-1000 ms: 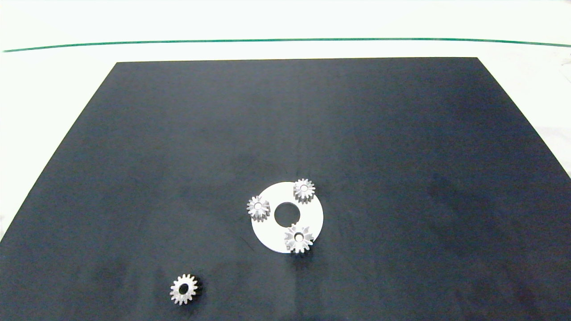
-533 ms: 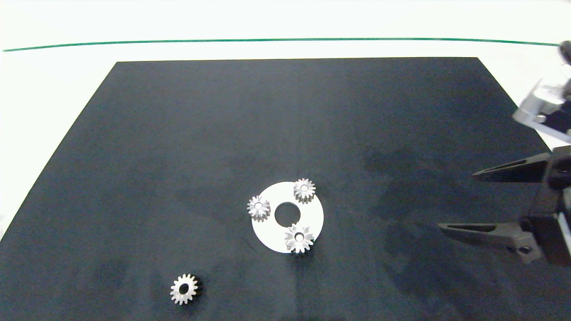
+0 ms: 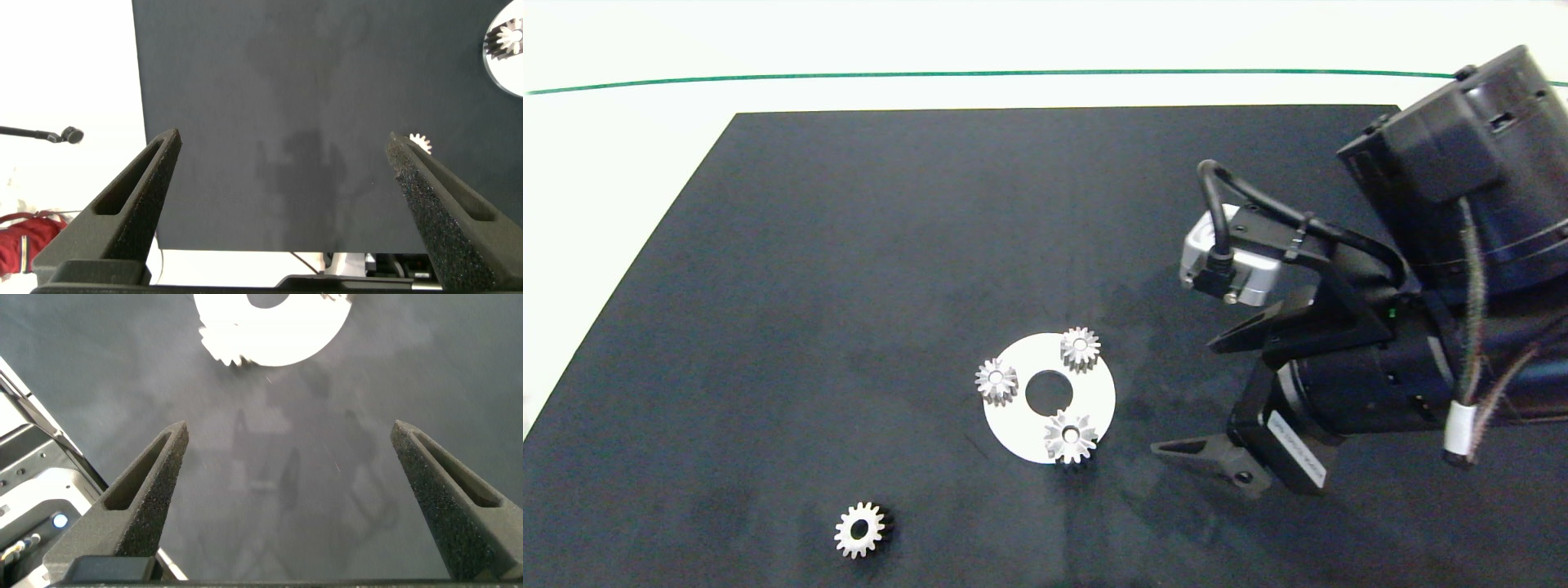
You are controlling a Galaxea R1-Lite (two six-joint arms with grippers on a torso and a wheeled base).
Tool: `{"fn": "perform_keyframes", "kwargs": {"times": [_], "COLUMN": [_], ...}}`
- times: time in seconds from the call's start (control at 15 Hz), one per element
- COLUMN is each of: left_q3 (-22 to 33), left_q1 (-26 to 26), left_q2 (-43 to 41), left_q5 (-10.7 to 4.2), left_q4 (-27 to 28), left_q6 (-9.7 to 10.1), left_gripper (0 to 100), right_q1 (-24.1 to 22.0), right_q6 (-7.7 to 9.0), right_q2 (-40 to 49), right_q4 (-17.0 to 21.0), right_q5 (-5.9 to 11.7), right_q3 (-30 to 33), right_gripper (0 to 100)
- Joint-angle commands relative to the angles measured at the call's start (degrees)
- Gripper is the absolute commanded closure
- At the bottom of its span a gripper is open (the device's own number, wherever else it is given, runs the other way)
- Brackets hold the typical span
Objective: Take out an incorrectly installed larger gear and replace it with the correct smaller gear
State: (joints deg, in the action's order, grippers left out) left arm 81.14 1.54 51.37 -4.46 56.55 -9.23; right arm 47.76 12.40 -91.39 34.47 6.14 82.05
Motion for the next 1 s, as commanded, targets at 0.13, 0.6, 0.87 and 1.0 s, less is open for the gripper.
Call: {"fn": "perform_keyframes", "kwargs": {"times": [0.13, 0.6, 0.87, 1.0], "left_q3": [0.0, 0.0, 0.0, 0.0], "left_q1": [0.0, 0.0, 0.0, 0.1], "left_q2": [-0.5, -1.2, -1.4, -1.4], "left_q5": [-0.02, -0.11, -0.11, -0.11], "left_q4": [0.3, 0.1, 0.1, 0.0], "left_q6": [-0.09, -0.09, -0.09, -0.09], "left_gripper": [0, 0, 0, 0], "right_q1": [4.2, 4.7, 5.8, 6.5], "right_q6": [1.40, 1.58, 3.33, 3.42], "right_q2": [-8.4, -16.3, -17.4, -18.4], "right_q4": [0.3, 0.0, 0.1, 0.1], "right_q5": [2.56, 5.90, 7.74, 9.15], "right_q3": [3.2, 7.0, 8.2, 7.9], "right_gripper": [0, 0, 0, 0]}}
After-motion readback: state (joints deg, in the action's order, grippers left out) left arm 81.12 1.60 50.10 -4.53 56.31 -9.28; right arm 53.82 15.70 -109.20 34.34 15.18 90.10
